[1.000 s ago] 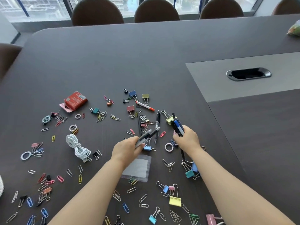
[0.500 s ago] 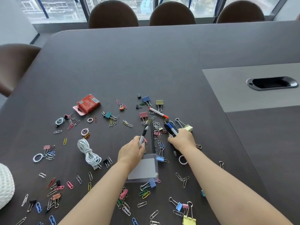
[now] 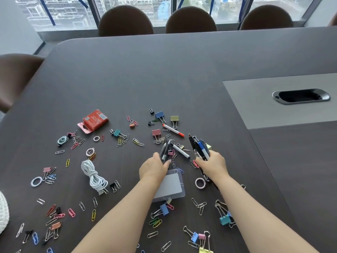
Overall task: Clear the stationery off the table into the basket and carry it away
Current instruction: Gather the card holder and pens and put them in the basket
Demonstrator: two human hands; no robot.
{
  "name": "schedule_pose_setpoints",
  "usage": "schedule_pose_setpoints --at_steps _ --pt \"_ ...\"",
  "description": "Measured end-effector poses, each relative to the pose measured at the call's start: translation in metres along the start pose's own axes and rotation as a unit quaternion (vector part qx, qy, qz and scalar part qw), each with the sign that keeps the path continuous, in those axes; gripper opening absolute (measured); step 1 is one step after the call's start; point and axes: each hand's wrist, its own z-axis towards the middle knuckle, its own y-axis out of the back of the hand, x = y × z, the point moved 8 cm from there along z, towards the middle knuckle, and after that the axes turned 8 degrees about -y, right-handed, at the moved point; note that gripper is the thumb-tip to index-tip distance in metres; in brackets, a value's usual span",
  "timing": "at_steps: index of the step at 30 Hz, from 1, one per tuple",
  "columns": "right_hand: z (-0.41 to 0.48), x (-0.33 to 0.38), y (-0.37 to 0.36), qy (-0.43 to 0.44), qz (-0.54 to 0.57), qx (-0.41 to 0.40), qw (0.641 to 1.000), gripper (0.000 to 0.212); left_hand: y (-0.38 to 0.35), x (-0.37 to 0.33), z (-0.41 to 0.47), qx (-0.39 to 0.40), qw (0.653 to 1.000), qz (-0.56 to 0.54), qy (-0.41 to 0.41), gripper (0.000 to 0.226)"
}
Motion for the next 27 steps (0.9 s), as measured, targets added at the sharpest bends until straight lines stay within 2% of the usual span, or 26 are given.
schedule_pose_setpoints --at_steps 3,6,9,11,14,18,23,27 --pt "0.000 -0.003 0.001 0.001 0.009 0.000 1.000 0.016 0.001 -0.003 0.000 0.006 1.000 0.017 0.007 0.043" --pt "0.000 -0.003 0.001 0.007 0.009 0.002 1.000 0.020 0.000 -0.004 0.001 0.016 1.000 0.010 0.013 0.031" --pt "0.003 0.004 -0.007 0.017 -0.015 0.032 0.999 0.017 0.005 -0.001 -0.003 -0.008 1.000 -0.029 0.007 0.023" --pt "0.005 0.014 -0.015 0.033 -0.047 0.051 0.997 0.008 0.011 0.003 -0.006 -0.036 0.997 -0.066 -0.006 0.022" --pt "0.006 0.029 -0.027 0.042 -0.088 0.059 0.993 0.018 0.016 0.012 -0.006 -0.045 0.993 -0.112 -0.011 0.023" --pt "0.009 0.037 -0.031 0.011 -0.168 0.016 0.986 0.030 0.023 0.029 -0.005 -0.057 0.985 -0.162 -0.002 0.023" --pt "0.017 0.038 -0.036 -0.012 -0.256 0.022 0.966 0.032 0.029 0.038 -0.008 -0.083 0.978 -0.191 -0.006 0.021" --pt "0.019 0.054 -0.035 0.025 -0.214 0.015 0.976 0.021 0.034 0.041 -0.005 -0.091 0.977 -0.194 -0.015 0.021"
